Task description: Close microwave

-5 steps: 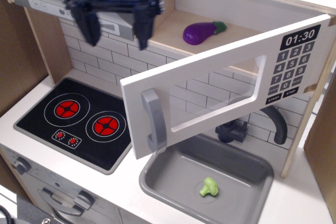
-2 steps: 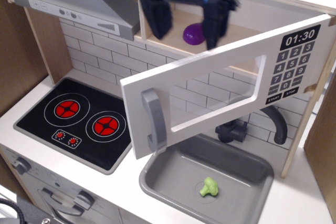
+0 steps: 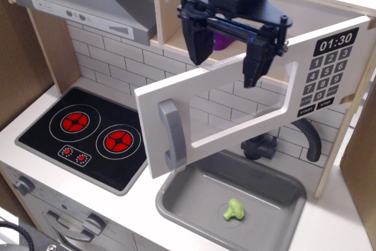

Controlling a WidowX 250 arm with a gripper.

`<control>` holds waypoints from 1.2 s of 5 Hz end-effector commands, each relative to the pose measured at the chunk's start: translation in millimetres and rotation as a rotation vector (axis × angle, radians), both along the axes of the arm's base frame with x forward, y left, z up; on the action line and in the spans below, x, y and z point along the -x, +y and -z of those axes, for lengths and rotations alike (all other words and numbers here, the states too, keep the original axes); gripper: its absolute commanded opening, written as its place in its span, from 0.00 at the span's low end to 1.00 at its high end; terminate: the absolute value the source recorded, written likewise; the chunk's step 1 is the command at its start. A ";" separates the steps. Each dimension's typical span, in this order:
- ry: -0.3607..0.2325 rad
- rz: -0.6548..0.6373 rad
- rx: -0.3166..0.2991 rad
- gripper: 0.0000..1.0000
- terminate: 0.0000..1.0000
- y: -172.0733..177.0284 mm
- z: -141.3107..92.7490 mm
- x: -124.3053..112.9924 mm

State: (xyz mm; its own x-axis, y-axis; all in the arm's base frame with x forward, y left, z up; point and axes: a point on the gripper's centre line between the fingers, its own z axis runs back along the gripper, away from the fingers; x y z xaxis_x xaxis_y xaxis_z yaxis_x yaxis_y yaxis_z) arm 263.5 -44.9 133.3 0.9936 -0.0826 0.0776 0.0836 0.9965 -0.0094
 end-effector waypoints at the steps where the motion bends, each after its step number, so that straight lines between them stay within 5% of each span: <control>1: -0.047 -0.054 -0.050 1.00 0.00 18.4 4.3 -5.3; 4: -0.067 -0.108 -0.047 1.00 0.00 28.8 -41.1 -22.4; 5: -0.098 -0.116 -0.011 1.00 0.00 10.9 -48.9 -4.4; 6: -0.106 -0.138 0.095 1.00 0.00 -17.3 -41.4 21.7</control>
